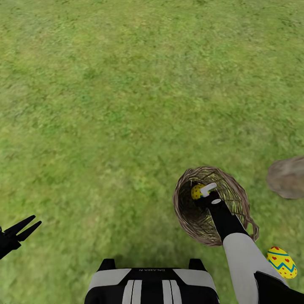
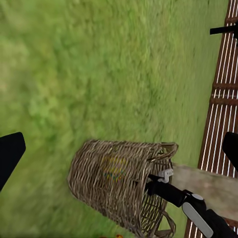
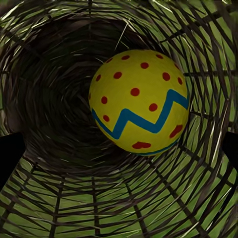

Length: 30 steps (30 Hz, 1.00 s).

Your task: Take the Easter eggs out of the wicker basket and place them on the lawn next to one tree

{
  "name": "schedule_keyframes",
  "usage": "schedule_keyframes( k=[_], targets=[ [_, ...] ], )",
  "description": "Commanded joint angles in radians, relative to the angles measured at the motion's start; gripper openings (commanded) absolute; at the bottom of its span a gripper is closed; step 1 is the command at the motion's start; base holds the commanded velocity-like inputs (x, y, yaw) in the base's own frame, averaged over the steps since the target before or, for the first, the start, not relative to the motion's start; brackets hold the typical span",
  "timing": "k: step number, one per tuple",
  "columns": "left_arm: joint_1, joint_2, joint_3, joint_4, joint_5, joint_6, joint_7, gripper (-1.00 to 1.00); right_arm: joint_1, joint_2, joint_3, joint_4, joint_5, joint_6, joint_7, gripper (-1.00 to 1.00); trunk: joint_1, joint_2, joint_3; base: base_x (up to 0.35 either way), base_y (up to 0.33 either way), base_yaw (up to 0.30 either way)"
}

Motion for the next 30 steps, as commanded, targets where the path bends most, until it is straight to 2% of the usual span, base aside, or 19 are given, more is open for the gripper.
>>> schedule_keyframes(
  k=[1,7,12,18,30],
  targets=[
    [-0.001,0.000,0.001,0.000,-0.002,0.011,-0.005,1.00,0.000,0.002,-0.006,-0.004,0.010,0.000,0.009,1.00,0.000,0.000,0.000,0.000,0.000,0.000],
    [-0.001,0.000,0.001,0.000,-0.002,0.011,-0.005,1.00,0.000,0.002,-0.006,-0.012,0.010,0.000,0.007,1.00,0.000,0.000,0.000,0.000,0.000,0.000],
    [-0.001,0.000,0.001,0.000,-0.002,0.011,-0.005,1.00,0.000,0.002,-0.006,-0.013,0.010,-0.017,-0.031,1.00,0.000,0.000,0.000,0.000,0.000,0.000],
    [-0.001,0.000,0.001,0.000,-0.002,0.011,-0.005,1.00,0.000,0.006,-0.005,-0.013,0.010,-0.025,-0.036,1.00,0.000,0.000,-0.001,0.000,0.000,0.000],
    [-0.001,0.000,0.001,0.000,-0.002,0.009,-0.005,1.00,0.000,0.008,-0.003,-0.013,0.010,-0.057,-0.037,1.00,0.000,0.000,-0.017,0.000,0.000,0.000]
  ],
)
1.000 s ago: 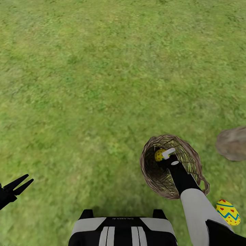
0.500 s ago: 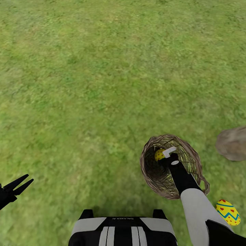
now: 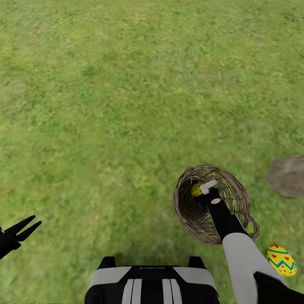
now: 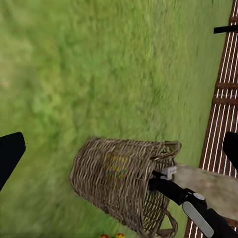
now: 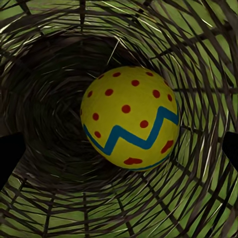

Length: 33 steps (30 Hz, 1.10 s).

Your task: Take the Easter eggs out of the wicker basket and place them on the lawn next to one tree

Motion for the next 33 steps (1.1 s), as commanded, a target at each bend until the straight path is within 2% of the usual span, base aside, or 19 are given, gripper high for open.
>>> schedule_keyframes(
  k=[1,8,33],
  targets=[
    [0.000,0.000,0.001,0.000,-0.002,0.010,-0.005,1.00,0.000,0.001,-0.006,-0.003,0.010,0.001,0.009,1.00,0.000,0.000,-0.002,0.000,0.000,0.000],
    [0.000,-0.017,0.001,0.000,-0.003,0.006,-0.005,1.00,0.000,-0.004,-0.006,-0.009,0.010,0.000,0.009,1.00,0.000,0.000,-0.013,0.000,0.000,0.000],
    [0.000,-0.017,0.002,-0.004,-0.004,0.006,-0.005,1.00,0.000,-0.004,-0.006,-0.048,0.010,0.000,0.008,1.00,0.000,0.000,-0.052,0.000,0.000,0.000]
  ],
)
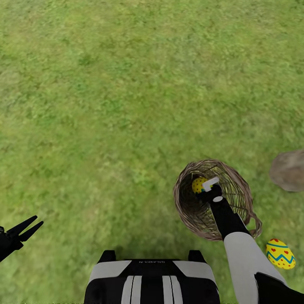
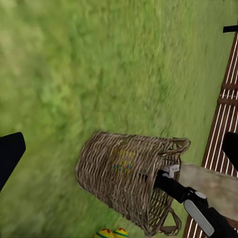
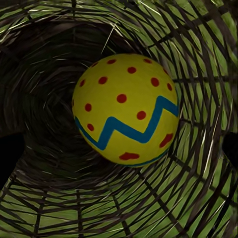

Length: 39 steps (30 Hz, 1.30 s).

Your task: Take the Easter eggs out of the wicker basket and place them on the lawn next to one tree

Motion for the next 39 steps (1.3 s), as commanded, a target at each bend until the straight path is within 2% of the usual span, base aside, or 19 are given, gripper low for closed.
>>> schedule_keyframes(
  k=[1,28,39],
  targets=[
    [0.000,0.000,0.001,0.000,-0.002,0.011,-0.005,1.00,0.000,0.002,-0.006,-0.009,0.010,0.001,0.009,1.00,0.000,0.000,-0.002,0.000,0.000,0.000],
    [0.000,-0.001,0.000,0.000,-0.002,0.011,-0.005,1.00,-0.002,0.006,-0.003,-0.018,0.010,-0.022,0.011,1.00,0.000,0.000,-0.045,0.000,0.000,0.000],
    [0.000,-0.002,0.001,-0.003,-0.002,0.011,-0.005,1.00,-0.002,0.000,-0.001,-0.021,0.010,-0.022,0.011,1.00,0.000,0.000,-0.062,0.000,0.000,0.000]
  ],
)
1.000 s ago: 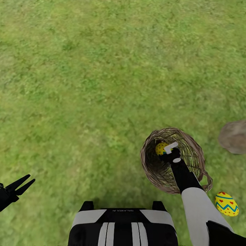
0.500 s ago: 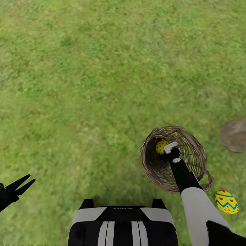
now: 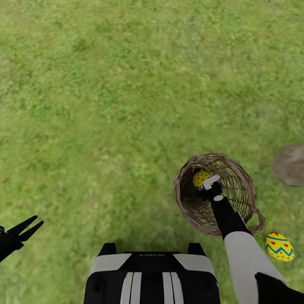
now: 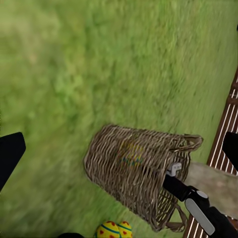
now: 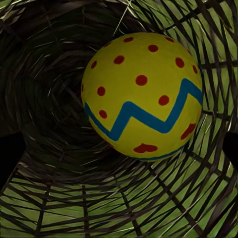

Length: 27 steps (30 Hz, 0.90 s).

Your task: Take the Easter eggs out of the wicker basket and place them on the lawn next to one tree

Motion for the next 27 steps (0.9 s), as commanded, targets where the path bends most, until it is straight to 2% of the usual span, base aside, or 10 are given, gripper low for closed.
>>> schedule_keyframes(
  k=[1,17,27],
  targets=[
    [-0.001,0.000,0.001,0.000,-0.002,0.011,-0.005,1.00,0.000,0.001,-0.006,-0.002,0.010,0.001,0.009,1.00,0.000,0.000,-0.002,0.000,0.000,0.000],
    [-0.001,-0.001,-0.001,0.005,-0.002,0.011,-0.005,1.00,-0.003,0.001,-0.007,-0.006,0.010,-0.019,0.009,1.00,0.000,0.000,-0.027,0.000,0.000,0.000],
    [-0.001,-0.001,-0.001,0.005,-0.002,0.010,-0.005,1.00,-0.003,0.000,-0.007,-0.030,0.010,-0.020,0.006,1.00,0.000,0.000,-0.028,0.000,0.000,0.000]
  ],
)
